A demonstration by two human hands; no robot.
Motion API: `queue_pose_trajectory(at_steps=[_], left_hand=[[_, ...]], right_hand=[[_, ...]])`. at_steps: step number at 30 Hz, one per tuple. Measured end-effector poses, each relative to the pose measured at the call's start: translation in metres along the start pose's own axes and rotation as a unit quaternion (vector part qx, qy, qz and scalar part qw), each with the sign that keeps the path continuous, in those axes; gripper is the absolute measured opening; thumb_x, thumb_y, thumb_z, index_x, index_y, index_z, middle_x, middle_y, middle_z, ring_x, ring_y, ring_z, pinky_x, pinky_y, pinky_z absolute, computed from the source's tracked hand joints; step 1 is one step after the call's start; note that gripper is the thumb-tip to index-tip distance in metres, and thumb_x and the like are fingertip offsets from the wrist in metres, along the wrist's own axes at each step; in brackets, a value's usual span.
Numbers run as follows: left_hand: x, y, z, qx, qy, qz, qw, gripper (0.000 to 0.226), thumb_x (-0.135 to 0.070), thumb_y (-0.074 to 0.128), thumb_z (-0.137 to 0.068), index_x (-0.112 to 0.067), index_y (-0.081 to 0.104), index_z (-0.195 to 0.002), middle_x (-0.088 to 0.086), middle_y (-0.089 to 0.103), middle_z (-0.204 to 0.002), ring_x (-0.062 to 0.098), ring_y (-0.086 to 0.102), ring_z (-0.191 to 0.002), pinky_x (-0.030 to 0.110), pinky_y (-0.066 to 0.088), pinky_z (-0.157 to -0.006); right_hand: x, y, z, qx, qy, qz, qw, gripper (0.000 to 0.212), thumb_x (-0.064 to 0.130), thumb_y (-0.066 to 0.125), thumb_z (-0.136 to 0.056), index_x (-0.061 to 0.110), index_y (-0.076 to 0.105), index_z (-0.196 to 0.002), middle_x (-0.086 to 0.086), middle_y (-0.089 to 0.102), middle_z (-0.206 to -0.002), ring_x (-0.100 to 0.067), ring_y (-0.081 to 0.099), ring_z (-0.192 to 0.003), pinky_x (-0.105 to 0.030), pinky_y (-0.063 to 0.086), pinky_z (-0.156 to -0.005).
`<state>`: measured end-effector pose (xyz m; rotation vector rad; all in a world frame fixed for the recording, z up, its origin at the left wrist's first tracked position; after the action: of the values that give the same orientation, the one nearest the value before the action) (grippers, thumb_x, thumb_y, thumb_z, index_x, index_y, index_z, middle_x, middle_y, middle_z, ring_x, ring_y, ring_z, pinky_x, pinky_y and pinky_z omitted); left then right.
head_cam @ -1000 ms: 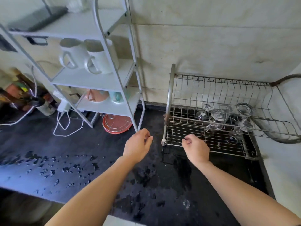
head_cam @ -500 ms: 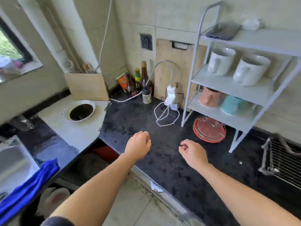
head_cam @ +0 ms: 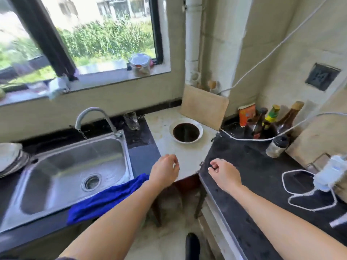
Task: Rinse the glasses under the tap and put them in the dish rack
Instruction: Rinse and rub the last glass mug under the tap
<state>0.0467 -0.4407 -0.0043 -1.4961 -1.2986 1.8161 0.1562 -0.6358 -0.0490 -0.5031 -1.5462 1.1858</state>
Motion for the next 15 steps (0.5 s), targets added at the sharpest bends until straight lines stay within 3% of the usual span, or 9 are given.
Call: queue_pose_trajectory(at_steps=[4,10,15], left_hand=[[0.06,-0.026,-0.037,-0.042,-0.074,-0.021,0.996,0.018,-0.022,0.048,-0.093,-0.011,0.061,-0.099,0.009,0.062,-0.106,0.029,0.056,-0.1,0.033,0.039,-0.076],[0.14,-0.054,-0.072,-0.062,-0.199,-0.004,0.978,0.016,-0.019,0.049,-0.089,-0.01,0.062,-0.093,0.009,0.064,-0.1,0.03,0.058,-0.096,0.036,0.046,-0.078],[0.196,-0.067,-0.075,-0.076,-0.269,0.029,0.96,0.012,-0.021,0.05,-0.089,-0.014,0.059,-0.092,0.004,0.064,-0.098,0.024,0.058,-0.093,0.035,0.047,-0.079]], right_hand=[[0.062,0.038,-0.075,0.053,-0.055,-0.034,0.997,0.032,0.038,0.054,-0.093,0.023,0.062,-0.12,0.003,0.067,-0.112,-0.019,0.062,-0.098,-0.036,0.052,-0.084],[0.15,0.079,-0.174,0.112,-0.148,-0.005,0.983,0.03,0.033,0.057,-0.09,0.02,0.065,-0.116,0.0,0.068,-0.111,-0.024,0.063,-0.098,-0.032,0.05,-0.078],[0.214,0.12,-0.232,0.165,-0.179,0.021,0.97,0.032,0.035,0.056,-0.092,0.02,0.061,-0.12,-0.001,0.067,-0.113,-0.023,0.062,-0.099,-0.031,0.049,-0.079]])
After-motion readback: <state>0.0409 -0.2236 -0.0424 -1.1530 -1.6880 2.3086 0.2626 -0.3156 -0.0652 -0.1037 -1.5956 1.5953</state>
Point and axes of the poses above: each hand's wrist, its own z-axis away from the middle knuckle, its own y-axis out of the palm, x = y × z, the point moved 2 cm from there along -z, towards the middle knuckle
